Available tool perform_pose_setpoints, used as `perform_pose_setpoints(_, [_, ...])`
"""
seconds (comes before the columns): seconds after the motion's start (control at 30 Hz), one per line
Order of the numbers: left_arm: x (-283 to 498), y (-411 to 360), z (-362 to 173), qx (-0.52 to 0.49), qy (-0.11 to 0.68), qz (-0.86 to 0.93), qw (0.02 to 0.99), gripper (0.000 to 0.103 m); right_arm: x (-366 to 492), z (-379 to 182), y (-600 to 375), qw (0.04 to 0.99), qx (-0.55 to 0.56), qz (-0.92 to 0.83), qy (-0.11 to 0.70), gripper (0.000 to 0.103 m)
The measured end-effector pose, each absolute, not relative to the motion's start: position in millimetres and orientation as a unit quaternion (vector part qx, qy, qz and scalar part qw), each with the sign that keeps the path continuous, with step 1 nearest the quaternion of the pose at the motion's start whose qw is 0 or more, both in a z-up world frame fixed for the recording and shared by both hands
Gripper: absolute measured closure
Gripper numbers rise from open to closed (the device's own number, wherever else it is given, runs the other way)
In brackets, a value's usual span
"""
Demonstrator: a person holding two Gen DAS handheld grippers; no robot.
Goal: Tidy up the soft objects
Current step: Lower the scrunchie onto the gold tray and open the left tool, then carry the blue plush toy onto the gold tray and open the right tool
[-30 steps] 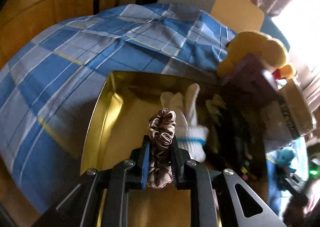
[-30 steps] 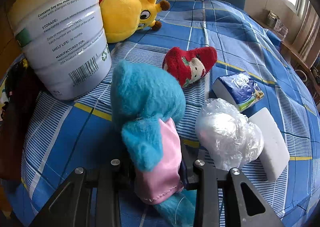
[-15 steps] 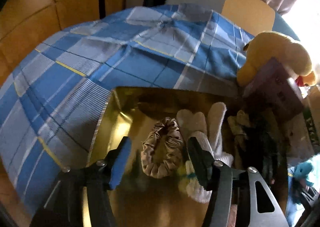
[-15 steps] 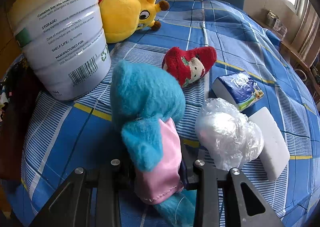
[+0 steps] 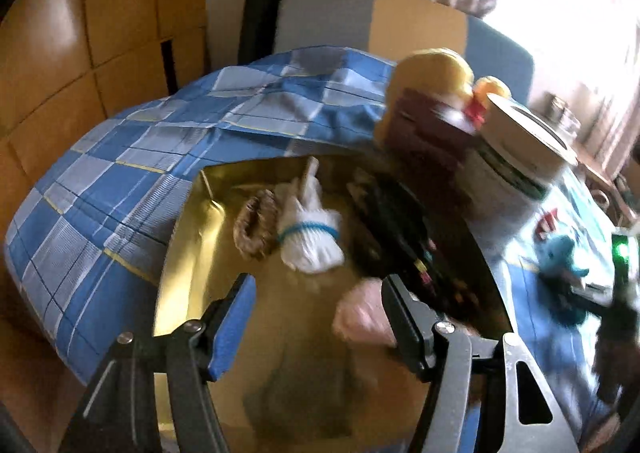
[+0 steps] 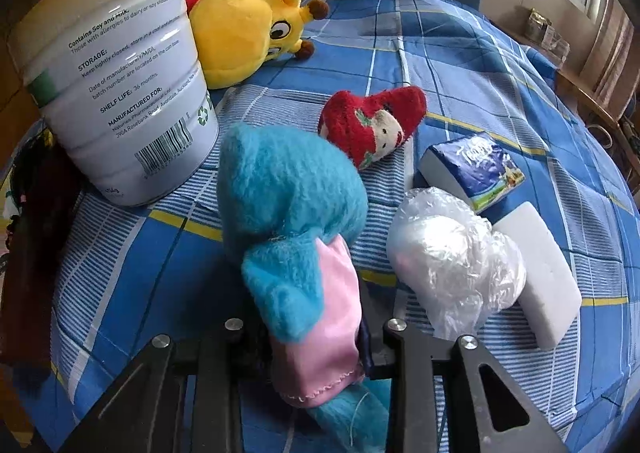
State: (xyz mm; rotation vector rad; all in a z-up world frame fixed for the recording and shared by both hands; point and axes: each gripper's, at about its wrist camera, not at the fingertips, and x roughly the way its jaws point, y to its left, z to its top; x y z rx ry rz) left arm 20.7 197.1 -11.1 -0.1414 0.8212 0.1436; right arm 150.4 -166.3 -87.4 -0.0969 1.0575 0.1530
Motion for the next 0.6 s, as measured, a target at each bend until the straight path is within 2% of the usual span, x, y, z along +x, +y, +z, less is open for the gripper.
perform_pose_setpoints(0.17, [2, 179, -16, -0.05, 0.402, 0.053, 0.913, 0.037, 140, -78, -170, 0.851, -0.022, 0.08, 0.519, 0.077])
perform_pose_setpoints(0.4, [-8, 168, -17, -0.034, 0.396, 0.035, 0.917, 0.037, 128, -38, -187, 0.861, 0.048, 0.091, 0.498, 0.078])
perform_pose_setpoints(0.6, [-9, 164, -21, -0.032, 0.399, 0.019, 0.916, 0.037, 148, -2, -200, 0.873, 0.043, 0.061, 0.481, 0.078])
